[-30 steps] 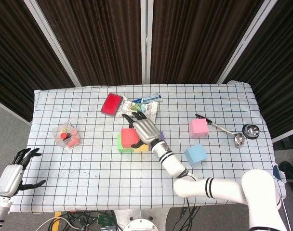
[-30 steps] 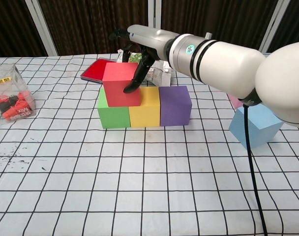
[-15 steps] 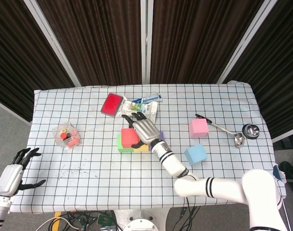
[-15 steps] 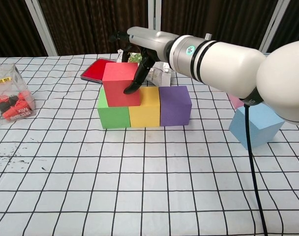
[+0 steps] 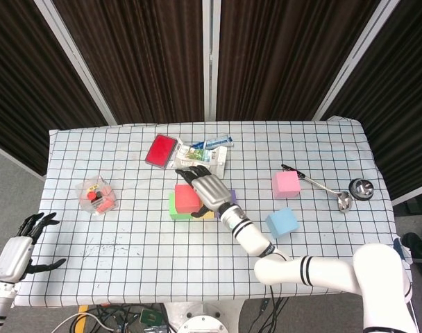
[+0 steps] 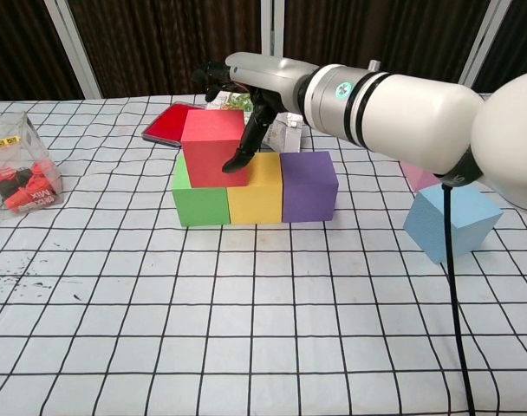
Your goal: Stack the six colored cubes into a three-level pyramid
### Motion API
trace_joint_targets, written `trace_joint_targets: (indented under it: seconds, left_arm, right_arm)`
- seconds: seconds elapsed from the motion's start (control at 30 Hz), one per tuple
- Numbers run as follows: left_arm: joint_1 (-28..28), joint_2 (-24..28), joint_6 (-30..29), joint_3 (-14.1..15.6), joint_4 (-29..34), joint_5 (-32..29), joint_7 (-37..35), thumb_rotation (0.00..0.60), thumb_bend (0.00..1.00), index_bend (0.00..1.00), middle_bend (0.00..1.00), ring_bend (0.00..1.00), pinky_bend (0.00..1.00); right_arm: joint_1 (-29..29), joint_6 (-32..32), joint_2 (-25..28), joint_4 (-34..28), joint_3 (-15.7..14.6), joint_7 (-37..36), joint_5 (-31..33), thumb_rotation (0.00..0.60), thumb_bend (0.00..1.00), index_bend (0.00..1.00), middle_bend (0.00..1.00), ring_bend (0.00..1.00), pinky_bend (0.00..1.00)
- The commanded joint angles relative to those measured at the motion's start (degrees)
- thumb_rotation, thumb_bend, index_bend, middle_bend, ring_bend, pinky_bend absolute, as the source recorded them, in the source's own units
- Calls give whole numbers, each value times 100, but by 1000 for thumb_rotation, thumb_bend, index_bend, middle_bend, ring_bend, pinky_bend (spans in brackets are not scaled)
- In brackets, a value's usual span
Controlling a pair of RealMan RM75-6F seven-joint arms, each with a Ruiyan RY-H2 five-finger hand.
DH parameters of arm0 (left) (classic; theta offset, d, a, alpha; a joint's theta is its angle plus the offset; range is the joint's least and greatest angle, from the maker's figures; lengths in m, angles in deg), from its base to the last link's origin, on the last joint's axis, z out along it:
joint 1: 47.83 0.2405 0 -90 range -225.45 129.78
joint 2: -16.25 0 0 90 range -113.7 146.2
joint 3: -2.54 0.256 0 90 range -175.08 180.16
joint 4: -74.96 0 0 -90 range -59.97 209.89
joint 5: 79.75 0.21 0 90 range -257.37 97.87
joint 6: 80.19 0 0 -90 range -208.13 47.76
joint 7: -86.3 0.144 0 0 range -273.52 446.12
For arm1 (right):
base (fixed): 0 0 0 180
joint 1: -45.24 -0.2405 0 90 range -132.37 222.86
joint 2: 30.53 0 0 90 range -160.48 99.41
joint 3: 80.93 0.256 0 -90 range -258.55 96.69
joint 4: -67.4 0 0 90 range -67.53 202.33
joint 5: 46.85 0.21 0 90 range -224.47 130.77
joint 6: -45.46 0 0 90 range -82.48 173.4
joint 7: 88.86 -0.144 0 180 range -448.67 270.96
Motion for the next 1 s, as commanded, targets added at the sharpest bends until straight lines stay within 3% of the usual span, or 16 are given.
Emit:
trace_joint_targets:
  seconds: [0.03, 0.33, 0.7, 1.0]
  left_arm:
    - [-6, 3, 6, 0, 13, 2, 17, 600, 0, 100, 213, 48, 45]
    - [-21, 8, -53, -28, 112, 38, 117, 600, 0, 100, 213, 48, 45]
    - [-102, 16, 29, -31, 291, 77, 298, 600, 0, 100, 214, 48, 45]
    - [-156, 5, 82, -36, 395, 86, 437, 600, 0, 100, 214, 48, 45]
  right_arm:
    - [110, -134, 180, -236, 7, -83, -159, 600, 0, 0, 91, 0, 0]
    - [517, -620, 967, -760, -63, 26, -363, 600, 0, 0, 86, 0, 0]
    - [992, -396, 1813, -219, -724, 541, 91, 600, 0, 0, 86, 0, 0]
    - [1233, -115, 2024, 95, -1031, 604, 306, 600, 0, 0, 81, 0, 0]
